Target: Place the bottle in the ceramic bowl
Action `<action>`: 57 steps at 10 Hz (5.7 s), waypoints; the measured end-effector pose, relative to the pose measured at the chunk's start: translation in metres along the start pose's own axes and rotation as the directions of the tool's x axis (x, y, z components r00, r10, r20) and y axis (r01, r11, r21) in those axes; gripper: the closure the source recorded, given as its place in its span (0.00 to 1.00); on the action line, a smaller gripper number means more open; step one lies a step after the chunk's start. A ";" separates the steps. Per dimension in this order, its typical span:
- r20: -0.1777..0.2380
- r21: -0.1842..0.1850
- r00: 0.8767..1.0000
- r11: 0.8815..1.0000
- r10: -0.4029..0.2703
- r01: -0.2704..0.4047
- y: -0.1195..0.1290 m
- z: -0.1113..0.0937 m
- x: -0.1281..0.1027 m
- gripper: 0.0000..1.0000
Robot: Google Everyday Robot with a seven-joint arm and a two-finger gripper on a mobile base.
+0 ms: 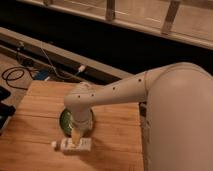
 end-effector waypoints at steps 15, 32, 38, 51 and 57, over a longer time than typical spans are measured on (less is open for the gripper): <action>-0.036 -0.054 0.998 0.997 0.055 -0.057 -0.001 0.025 0.050 0.35; -0.007 -0.139 0.997 0.987 -0.080 0.078 0.001 0.060 0.014 0.35; -0.019 -0.154 0.997 0.985 -0.080 0.076 -0.001 0.068 0.015 0.80; 0.250 0.080 0.966 0.995 -0.072 0.053 0.007 -0.073 0.074 1.00; 0.201 0.104 0.972 0.989 -0.119 0.100 -0.028 -0.085 0.012 1.00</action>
